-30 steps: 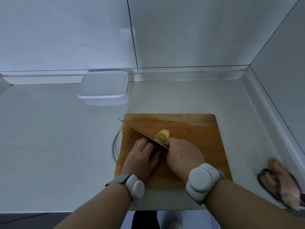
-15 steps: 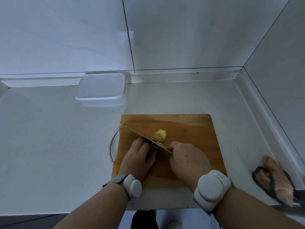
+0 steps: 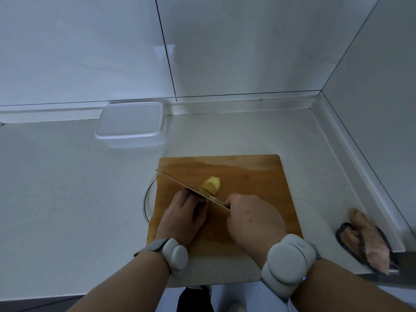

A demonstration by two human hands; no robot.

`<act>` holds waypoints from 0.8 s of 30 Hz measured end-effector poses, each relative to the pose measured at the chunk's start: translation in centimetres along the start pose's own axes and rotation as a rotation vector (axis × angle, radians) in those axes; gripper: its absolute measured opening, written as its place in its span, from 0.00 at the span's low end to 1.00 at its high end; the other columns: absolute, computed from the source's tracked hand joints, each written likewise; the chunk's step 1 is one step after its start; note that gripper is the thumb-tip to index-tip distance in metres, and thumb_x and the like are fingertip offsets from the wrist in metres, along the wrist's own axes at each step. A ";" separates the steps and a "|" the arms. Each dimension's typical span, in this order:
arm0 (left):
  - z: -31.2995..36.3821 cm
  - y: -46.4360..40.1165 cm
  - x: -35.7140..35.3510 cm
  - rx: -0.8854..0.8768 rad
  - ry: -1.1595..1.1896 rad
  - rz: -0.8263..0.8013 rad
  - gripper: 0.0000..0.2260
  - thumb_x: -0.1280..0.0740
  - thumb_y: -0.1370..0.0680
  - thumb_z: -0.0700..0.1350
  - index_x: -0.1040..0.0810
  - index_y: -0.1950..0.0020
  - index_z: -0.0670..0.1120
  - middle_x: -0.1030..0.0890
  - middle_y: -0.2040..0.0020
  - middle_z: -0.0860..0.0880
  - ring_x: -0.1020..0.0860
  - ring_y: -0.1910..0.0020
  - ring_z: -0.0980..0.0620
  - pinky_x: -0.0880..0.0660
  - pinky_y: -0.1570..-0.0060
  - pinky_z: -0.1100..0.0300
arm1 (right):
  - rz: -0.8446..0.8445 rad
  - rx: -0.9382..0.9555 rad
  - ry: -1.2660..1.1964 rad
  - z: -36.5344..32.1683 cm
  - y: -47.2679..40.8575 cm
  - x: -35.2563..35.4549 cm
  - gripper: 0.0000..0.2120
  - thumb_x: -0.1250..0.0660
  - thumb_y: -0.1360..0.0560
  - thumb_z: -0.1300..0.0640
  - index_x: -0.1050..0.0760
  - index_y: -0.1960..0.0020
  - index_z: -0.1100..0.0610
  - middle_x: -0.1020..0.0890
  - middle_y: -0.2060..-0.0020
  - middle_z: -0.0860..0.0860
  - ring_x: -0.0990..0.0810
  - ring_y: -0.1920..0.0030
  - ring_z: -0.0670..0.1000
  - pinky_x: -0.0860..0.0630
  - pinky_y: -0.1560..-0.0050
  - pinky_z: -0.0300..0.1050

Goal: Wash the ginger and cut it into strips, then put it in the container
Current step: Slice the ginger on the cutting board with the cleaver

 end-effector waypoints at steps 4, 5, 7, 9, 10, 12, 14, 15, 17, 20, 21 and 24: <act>0.0 0.0 0.0 -0.010 0.001 0.003 0.11 0.38 0.24 0.50 0.24 0.46 0.46 0.22 0.47 0.46 0.26 0.48 0.51 0.28 0.53 0.64 | -0.007 -0.006 0.014 -0.2 -0.2 0.1 0.11 0.39 0.20 0.58 0.25 0.39 0.50 0.20 0.55 0.49 0.21 0.57 0.50 0.20 0.54 0.45; 0.0 -0.1 0.0 -0.011 0.005 0.002 0.12 0.38 0.24 0.50 0.23 0.46 0.46 0.23 0.47 0.47 0.26 0.48 0.52 0.28 0.52 0.64 | -0.008 -0.008 0.014 -0.2 -0.3 0.2 0.11 0.39 0.20 0.58 0.25 0.40 0.50 0.20 0.55 0.49 0.21 0.58 0.50 0.20 0.54 0.45; 0.1 -0.1 0.1 -0.012 0.007 0.001 0.12 0.37 0.24 0.50 0.22 0.47 0.45 0.23 0.47 0.48 0.26 0.48 0.52 0.28 0.52 0.65 | -0.014 -0.014 0.015 -0.3 -0.4 0.3 0.11 0.39 0.20 0.58 0.24 0.40 0.50 0.20 0.55 0.49 0.21 0.58 0.50 0.20 0.54 0.45; 0.1 -0.1 0.1 -0.012 0.006 0.001 0.12 0.37 0.24 0.50 0.21 0.48 0.45 0.23 0.47 0.48 0.26 0.49 0.52 0.27 0.53 0.65 | -0.019 -0.015 0.022 -0.3 -0.4 0.4 0.11 0.39 0.20 0.58 0.24 0.41 0.50 0.20 0.56 0.49 0.21 0.57 0.50 0.20 0.53 0.46; 0.1 -0.1 0.1 -0.014 0.002 0.002 0.12 0.37 0.24 0.50 0.21 0.48 0.45 0.23 0.48 0.48 0.26 0.49 0.52 0.27 0.53 0.64 | -0.025 -0.016 0.023 -0.3 -0.4 0.4 0.11 0.39 0.20 0.58 0.24 0.40 0.50 0.20 0.55 0.49 0.21 0.57 0.50 0.20 0.53 0.46; 0.1 -0.1 0.1 -0.012 -0.004 0.002 0.12 0.37 0.24 0.50 0.21 0.48 0.44 0.22 0.48 0.47 0.26 0.49 0.52 0.27 0.53 0.65 | -0.042 -0.020 0.023 -0.4 -0.3 0.4 0.10 0.39 0.20 0.57 0.25 0.40 0.50 0.20 0.55 0.49 0.21 0.57 0.49 0.21 0.53 0.45; 0.2 -0.1 0.2 -0.011 -0.015 0.003 0.13 0.38 0.24 0.51 0.21 0.48 0.43 0.22 0.48 0.46 0.26 0.49 0.52 0.27 0.54 0.65 | -0.058 -0.024 0.025 -0.4 -0.3 0.4 0.10 0.39 0.20 0.56 0.25 0.40 0.50 0.20 0.55 0.49 0.21 0.57 0.49 0.21 0.52 0.45; 0.2 -0.1 0.2 -0.011 -0.021 0.003 0.13 0.38 0.25 0.51 0.21 0.48 0.43 0.22 0.48 0.46 0.27 0.49 0.52 0.27 0.54 0.65 | -0.062 -0.024 0.025 -0.4 -0.3 0.4 0.10 0.39 0.19 0.57 0.25 0.40 0.50 0.20 0.55 0.49 0.21 0.57 0.49 0.21 0.52 0.45; 0.2 -0.1 0.2 -0.008 -0.026 0.001 0.13 0.38 0.25 0.51 0.21 0.48 0.44 0.22 0.48 0.46 0.27 0.49 0.53 0.27 0.54 0.65 | -0.067 -0.025 0.026 -0.5 -0.2 0.5 0.11 0.40 0.19 0.57 0.25 0.39 0.50 0.20 0.54 0.49 0.21 0.57 0.49 0.22 0.53 0.44; 0.2 -0.2 0.2 -0.012 -0.018 0.004 0.13 0.38 0.25 0.51 0.21 0.49 0.44 0.22 0.48 0.47 0.27 0.49 0.53 0.27 0.55 0.64 | -0.084 -0.027 0.021 -0.6 -0.2 0.6 0.11 0.40 0.19 0.57 0.25 0.39 0.51 0.20 0.53 0.50 0.21 0.56 0.50 0.22 0.52 0.44; 0.2 -0.2 0.2 -0.014 -0.012 0.004 0.12 0.38 0.24 0.51 0.21 0.49 0.44 0.22 0.49 0.47 0.27 0.49 0.53 0.26 0.55 0.64 | -0.084 -0.029 0.019 -0.6 -0.2 0.7 0.11 0.40 0.19 0.57 0.25 0.39 0.51 0.20 0.54 0.50 0.21 0.56 0.50 0.21 0.52 0.45; 0.2 -0.2 0.3 -0.015 -0.003 0.011 0.12 0.38 0.24 0.50 0.21 0.49 0.44 0.22 0.49 0.47 0.26 0.50 0.53 0.26 0.55 0.65 | -0.073 -0.036 0.014 -0.8 -0.2 0.6 0.10 0.39 0.20 0.57 0.24 0.40 0.51 0.20 0.54 0.50 0.21 0.56 0.50 0.21 0.51 0.45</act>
Point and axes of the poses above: each hand's wrist, its own y-axis away from the middle knuckle, its own x-axis out of the back of the hand, z = x × y, the point moved 4 cm from there along -y, towards the middle knuckle
